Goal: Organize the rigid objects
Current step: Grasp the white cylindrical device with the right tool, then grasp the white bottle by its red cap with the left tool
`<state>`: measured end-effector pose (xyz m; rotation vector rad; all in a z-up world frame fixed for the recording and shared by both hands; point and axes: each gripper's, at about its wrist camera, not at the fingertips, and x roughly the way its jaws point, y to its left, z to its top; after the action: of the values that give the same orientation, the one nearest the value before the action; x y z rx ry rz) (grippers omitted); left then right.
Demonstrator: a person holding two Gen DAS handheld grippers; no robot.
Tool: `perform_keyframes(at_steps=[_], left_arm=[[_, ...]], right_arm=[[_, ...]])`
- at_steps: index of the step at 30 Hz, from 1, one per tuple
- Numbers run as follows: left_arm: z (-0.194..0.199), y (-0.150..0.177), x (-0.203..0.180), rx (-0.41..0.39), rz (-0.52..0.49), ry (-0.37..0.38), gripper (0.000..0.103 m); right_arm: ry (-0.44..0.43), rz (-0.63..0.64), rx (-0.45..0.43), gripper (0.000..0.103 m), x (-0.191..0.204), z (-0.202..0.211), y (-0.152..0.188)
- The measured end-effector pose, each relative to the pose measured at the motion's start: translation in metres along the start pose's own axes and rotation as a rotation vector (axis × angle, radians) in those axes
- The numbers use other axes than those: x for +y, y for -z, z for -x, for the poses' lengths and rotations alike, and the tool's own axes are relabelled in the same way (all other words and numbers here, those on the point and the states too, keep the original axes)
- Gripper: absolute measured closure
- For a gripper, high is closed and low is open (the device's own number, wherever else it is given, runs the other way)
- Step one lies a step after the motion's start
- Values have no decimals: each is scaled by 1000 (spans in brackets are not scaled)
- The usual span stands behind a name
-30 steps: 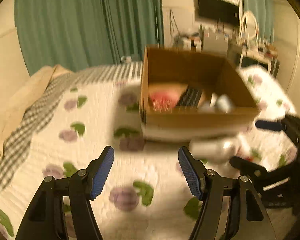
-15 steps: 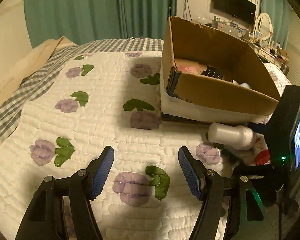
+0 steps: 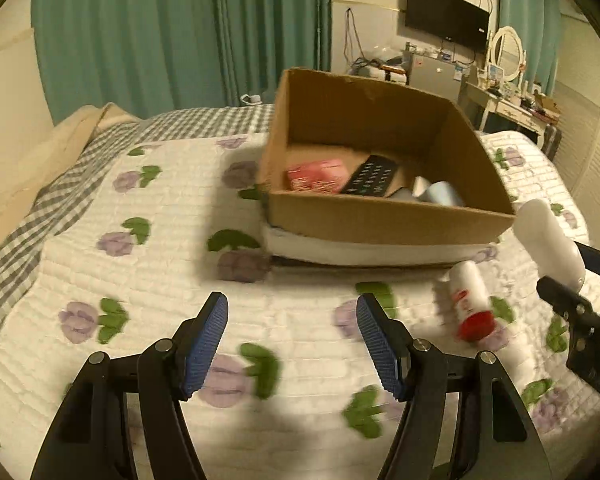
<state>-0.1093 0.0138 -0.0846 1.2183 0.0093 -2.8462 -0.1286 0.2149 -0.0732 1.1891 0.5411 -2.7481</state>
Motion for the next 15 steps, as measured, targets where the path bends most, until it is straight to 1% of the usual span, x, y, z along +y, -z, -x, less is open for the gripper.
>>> perform_keyframes(at_steps=[3,7,11,15], left_arm=[[3,-6,-27,-13,-31,46,33],[-2,-10,-64,-16,-88,104,33],[-18,-6,-97,21,-139,160,33],[-38,-1,-114,83,-167,209,33]], right_arm=[[31,-48,31,48,-20,-4,3],[70,-61,58,48,-32,-17,7],[78,-61,79,48,-32,-26,8],[99,-83,95,48,-42,-33,13]])
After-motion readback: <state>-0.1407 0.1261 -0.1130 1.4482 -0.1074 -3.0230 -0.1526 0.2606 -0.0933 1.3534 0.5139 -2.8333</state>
